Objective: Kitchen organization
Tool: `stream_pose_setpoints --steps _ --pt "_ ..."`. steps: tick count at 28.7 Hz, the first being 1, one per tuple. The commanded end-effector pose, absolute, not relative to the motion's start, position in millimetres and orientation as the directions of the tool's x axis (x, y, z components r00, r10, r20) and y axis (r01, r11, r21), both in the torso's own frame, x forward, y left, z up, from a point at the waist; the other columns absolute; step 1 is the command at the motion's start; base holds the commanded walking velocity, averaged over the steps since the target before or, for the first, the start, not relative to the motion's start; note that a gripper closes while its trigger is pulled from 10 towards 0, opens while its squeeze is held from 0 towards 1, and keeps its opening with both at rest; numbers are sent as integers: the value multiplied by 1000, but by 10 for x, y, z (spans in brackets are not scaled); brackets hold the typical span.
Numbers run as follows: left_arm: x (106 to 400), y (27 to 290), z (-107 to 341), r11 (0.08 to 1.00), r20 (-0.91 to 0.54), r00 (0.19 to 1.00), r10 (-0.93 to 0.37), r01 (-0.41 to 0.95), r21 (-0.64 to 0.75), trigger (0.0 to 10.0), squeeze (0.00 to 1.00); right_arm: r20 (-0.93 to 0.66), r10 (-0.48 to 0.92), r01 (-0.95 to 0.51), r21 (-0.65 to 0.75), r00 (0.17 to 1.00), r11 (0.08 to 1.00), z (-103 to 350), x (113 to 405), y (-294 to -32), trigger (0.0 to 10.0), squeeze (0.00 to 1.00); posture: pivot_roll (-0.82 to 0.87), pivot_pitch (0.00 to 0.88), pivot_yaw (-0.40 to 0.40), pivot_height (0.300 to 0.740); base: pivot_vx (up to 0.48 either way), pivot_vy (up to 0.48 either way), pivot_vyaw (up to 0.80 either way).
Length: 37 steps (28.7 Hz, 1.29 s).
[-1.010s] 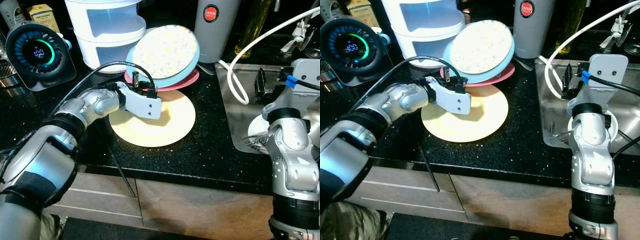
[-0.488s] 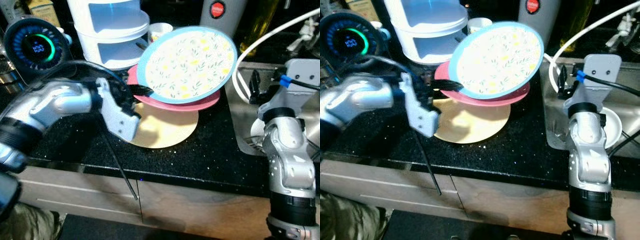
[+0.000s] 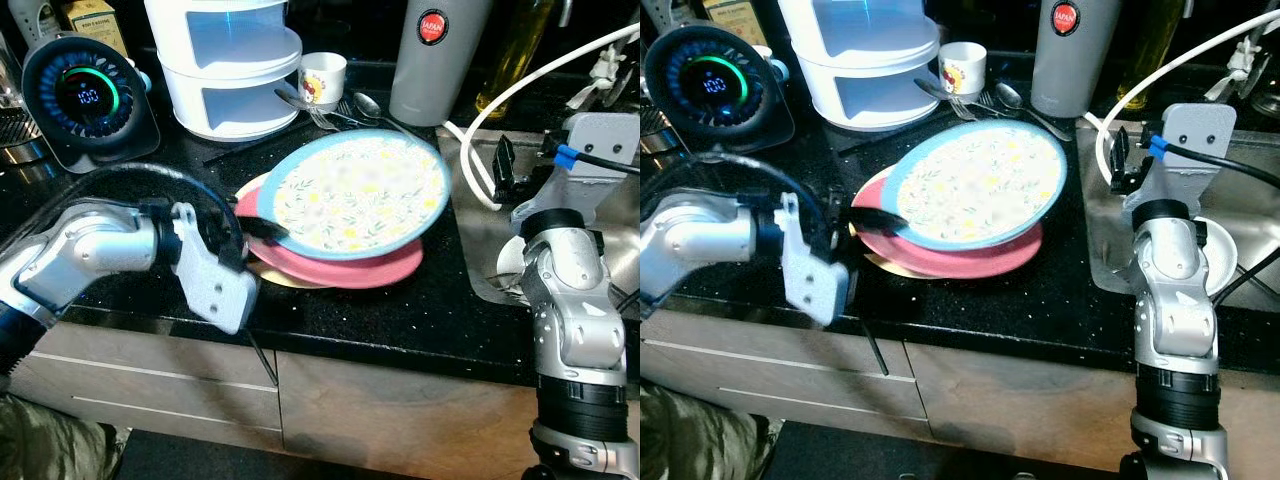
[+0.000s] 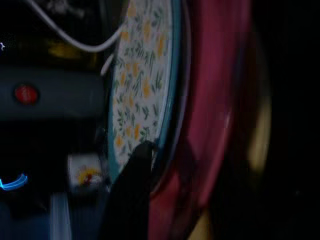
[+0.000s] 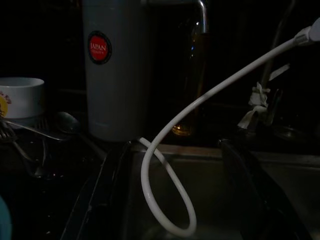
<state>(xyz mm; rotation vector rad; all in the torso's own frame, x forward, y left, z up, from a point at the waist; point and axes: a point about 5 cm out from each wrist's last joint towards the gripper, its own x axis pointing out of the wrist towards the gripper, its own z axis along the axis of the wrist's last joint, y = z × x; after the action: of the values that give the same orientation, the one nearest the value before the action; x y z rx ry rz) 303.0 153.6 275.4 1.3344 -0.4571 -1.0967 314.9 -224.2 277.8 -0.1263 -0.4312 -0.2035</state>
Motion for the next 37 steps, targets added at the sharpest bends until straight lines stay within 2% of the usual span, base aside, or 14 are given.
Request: stream_pose_setpoints --steps 1,6,8,14,15,18,19,21,22,23,27,32,36,37 --pt "2860 1536 2899 -90 -325 364 -873 534 841 10000 0 424 -172 227 -82 889 970 2757 3145 -2270 10000 0 90 116 -2 740 0 0 0" --pt "2537 1655 3255 -138 -335 127 -934 736 662 10000 0 422 -172 226 -79 890 971 2737 3153 -2251 10000 0 93 119 3 740 0 0 0" --pt "2508 1701 3305 -131 -328 114 -938 758 638 10000 0 422 -173 225 -77 890 971 2737 3154 -2249 10000 0 93 119 3 740 0 0 0" --pt "2516 1822 3377 45 -133 120 -984 885 463 10000 0 420 -172 222 -73 891 972 2724 3157 -2248 10000 0 103 119 2 740 0 0 0" --pt "2543 1827 3418 108 -61 149 -987 891 441 10000 0 421 -172 221 -72 891 973 2725 3159 -2245 10000 0 101 117 3 740 0 0 0" --pt "2801 1871 3464 377 93 368 -925 863 337 10000 0 425 -171 220 -68 889 973 2737 3160 -2236 10000 0 99 115 4 740 0 0 0" --pt "2982 1924 3391 523 103 516 -850 807 274 10000 0 426 -171 220 -67 888 973 2738 3157 -2236 10000 0 100 115 9 740 0 0 0" --pt "3253 2057 3227 734 104 728 -678 664 139 10000 0 422 -177 216 -46 889 975 2729 3149 -2243 10000 0 91 111 7 740 0 0 0" --pt "3253 2057 3227 734 104 728 -678 664 139 10000 0 422 -177 216 -46 889 975 2729 3149 -2243 10000 0 91 111 7 740 0 0 0" --pt "3434 2220 3025 870 103 869 -484 491 -49 10000 0 422 -184 206 -7 888 979 2732 3131 -2257 10000 0 91 111 7 740 0 0 0" --pt "3467 2281 2814 929 52 935 -351 355 -104 10000 0 428 -165 183 -1 889 983 2739 3113 -2234 10000 0 84 107 10 740 0 0 0" --pt "3359 2152 2693 894 24 915 -403 399 -205 10000 0 434 -142 160 -6 890 987 2724 3091 -2182 10000 0 79 98 22 740 0 0 0" --pt "3301 2166 2534 957 -76 956 -284 288 46 10000 0 434 -143 159 1 890 987 2692 3074 -2169 10000 0 81 91 30 740 0 0 0" --pt "3301 2166 2534 957 -76 956 -284 288 46 10000 0 434 -143 159 1 890 987 2692 3074 -2169 10000 0 81 91 30 740 0 0 0"
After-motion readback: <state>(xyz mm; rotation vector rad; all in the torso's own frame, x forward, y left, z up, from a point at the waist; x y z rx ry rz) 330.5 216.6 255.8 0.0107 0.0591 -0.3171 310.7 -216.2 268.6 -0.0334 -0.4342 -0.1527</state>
